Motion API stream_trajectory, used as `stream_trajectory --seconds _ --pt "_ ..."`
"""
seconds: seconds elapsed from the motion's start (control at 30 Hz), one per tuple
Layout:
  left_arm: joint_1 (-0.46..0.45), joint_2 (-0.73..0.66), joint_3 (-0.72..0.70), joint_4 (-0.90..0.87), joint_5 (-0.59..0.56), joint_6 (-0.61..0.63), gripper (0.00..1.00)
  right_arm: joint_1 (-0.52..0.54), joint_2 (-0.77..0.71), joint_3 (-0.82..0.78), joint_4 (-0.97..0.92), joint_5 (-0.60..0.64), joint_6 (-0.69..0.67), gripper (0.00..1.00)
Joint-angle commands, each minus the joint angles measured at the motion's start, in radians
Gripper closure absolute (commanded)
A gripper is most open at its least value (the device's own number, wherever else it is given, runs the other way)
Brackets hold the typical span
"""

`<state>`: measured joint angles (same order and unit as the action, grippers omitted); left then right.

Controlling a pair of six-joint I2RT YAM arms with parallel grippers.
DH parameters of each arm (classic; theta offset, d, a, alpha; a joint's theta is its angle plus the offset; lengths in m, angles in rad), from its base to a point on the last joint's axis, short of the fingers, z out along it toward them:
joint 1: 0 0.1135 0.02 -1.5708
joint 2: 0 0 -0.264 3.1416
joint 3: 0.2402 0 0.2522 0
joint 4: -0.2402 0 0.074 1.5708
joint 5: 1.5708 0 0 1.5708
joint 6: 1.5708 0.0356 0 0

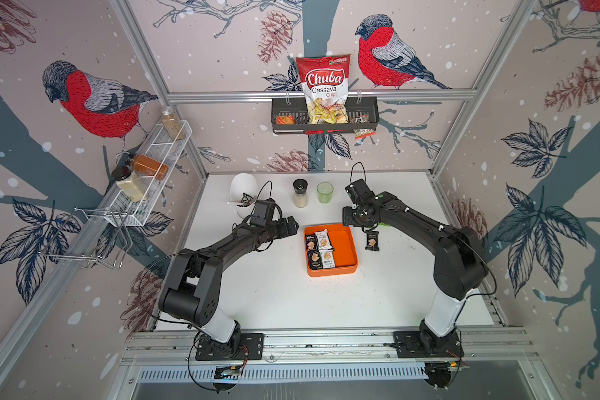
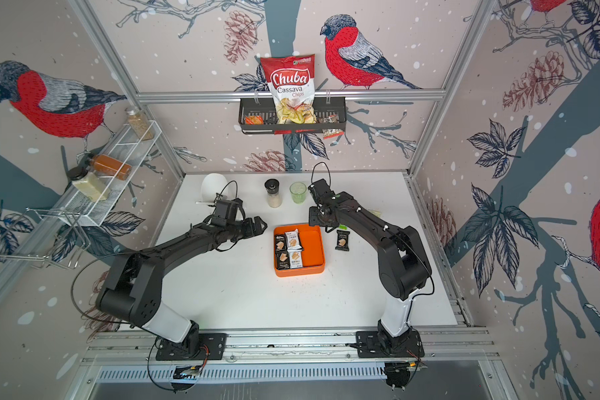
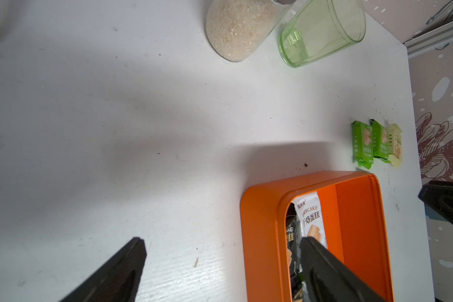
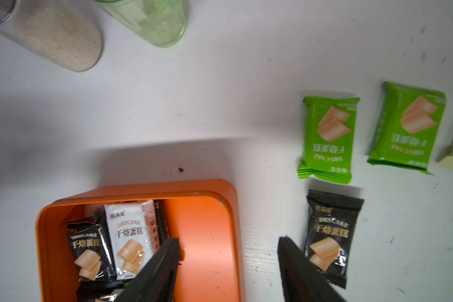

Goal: Take the cookies out of the storage box
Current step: Pick up the cookie from the storage box.

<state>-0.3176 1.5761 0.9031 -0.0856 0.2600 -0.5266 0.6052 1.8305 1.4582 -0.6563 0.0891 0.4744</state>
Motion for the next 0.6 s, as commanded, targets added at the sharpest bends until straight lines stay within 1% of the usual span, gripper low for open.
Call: stream_trajectory --seconds 0.0,0.3,0.57 --pt "-0.001 -0.015 -0.01 0.023 0.0 -0.01 0.04 0.026 0.032 0.028 0.021 -0.039 0.009 0.35" --pt "0.004 -0.073 -0.069 0.026 -0.029 -0.024 0.04 0.097 0.122 0.083 0.041 -0.09 -0.015 0.34" --pt "0.017 -0.12 -0.112 0.023 -0.044 -0.023 0.04 0.132 0.185 0.115 0.037 -0.125 -0.019 0.33"
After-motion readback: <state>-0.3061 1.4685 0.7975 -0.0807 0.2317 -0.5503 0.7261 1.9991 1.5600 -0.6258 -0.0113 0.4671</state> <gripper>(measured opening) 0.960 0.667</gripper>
